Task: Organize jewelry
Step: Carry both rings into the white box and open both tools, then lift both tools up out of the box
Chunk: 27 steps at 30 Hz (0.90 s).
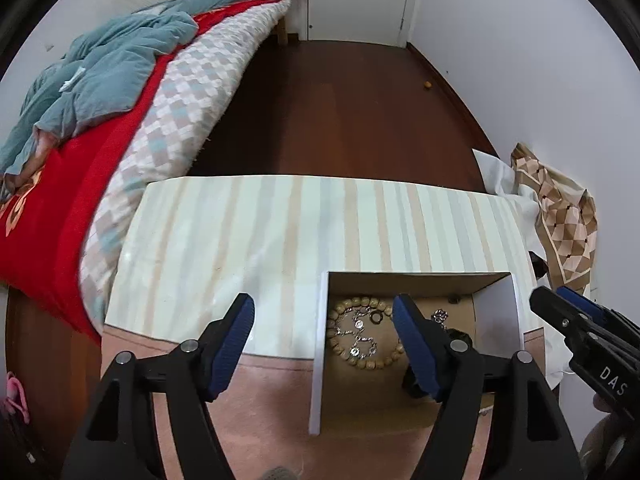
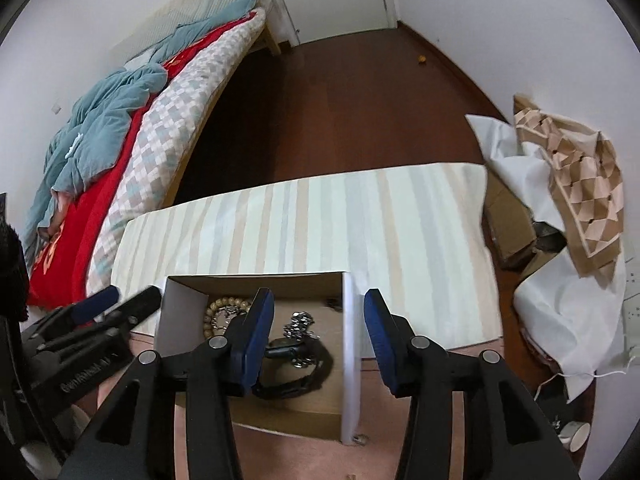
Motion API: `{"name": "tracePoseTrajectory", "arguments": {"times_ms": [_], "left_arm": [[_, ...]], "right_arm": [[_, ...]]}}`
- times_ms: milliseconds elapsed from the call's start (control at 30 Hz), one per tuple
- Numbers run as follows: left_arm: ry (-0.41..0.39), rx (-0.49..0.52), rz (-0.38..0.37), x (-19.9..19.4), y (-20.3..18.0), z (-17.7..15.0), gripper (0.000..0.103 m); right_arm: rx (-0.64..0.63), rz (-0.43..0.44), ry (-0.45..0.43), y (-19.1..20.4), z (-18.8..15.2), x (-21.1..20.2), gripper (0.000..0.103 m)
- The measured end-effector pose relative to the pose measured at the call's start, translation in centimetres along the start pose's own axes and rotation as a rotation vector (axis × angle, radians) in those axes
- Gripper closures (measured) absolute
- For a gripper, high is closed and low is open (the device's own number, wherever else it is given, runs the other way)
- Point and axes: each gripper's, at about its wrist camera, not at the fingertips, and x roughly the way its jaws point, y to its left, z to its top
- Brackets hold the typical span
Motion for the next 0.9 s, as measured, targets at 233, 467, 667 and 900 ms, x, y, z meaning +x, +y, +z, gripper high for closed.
{"name": "tracePoseTrajectory", "arguments": {"times_ms": [233,467,667,900], "left_arm": [[-0.029,-0.023,0.045,-1.9,0.7,-2.6,0.016],[-0.050,0.003,0.088,-4.1,0.3,-5.4,0.001],[-0.103,0.005,0.095,-7.1,0.2,-7.2,0.001],[-0.153,0.025,0.113,-10.4,0.0,-9.0,0.000]], "right_arm": [[-0.051,-0.110,0.000,0.3,-2.9,-1.6,0.054],[-0.093,-0.180,0.000,0.7,-6.4,-2.6,0.017],[-0.121,-0.230,-0.060,1.9,-8.7,-5.2,0.003],[-0.116,-0.243,-0.114,2.5,-10.0,-8.8,0.001]]}}
